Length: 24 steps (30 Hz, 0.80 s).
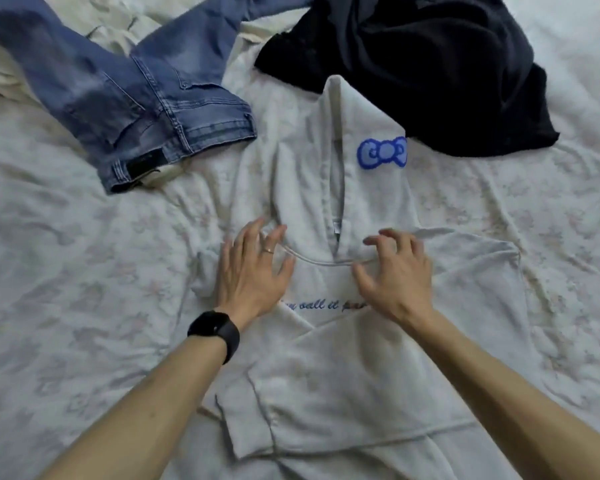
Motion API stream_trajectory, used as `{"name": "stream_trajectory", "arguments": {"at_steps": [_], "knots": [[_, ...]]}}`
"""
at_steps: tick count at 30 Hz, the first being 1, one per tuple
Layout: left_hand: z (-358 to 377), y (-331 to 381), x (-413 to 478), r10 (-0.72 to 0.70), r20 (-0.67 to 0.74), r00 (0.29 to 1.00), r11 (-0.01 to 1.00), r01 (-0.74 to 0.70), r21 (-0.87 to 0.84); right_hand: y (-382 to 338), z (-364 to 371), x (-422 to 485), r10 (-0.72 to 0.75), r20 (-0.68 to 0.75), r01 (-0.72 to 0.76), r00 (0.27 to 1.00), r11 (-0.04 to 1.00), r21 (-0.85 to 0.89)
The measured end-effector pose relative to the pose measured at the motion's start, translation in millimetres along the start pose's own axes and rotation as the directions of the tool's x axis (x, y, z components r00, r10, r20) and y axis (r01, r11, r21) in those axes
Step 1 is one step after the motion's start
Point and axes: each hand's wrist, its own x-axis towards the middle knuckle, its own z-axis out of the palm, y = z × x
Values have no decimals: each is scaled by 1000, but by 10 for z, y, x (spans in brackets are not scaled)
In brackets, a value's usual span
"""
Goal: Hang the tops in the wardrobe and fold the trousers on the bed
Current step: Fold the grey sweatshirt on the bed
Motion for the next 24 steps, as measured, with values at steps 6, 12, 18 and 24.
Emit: {"name": "stream_trajectory", "arguments": {"at_steps": [6,12,18,24], "knots": [[-292,-132,1730,-301,245,921,790,385,-477,61,-211,1767,381,-164,-287,910,863,416],[-193,-53,2283,-276,215,937,586,341,-735,78,-376,2390,503,135,-455,854,596,662],[-562,223,1945,-305,-1,952,373,118,-920,-6,-748,1823,271,-40,-118,962,541,833],[-484,200,123,-31,-322,946,759,-187,-624,354,-539,-42,312,-176,-85,934,669,739]]}}
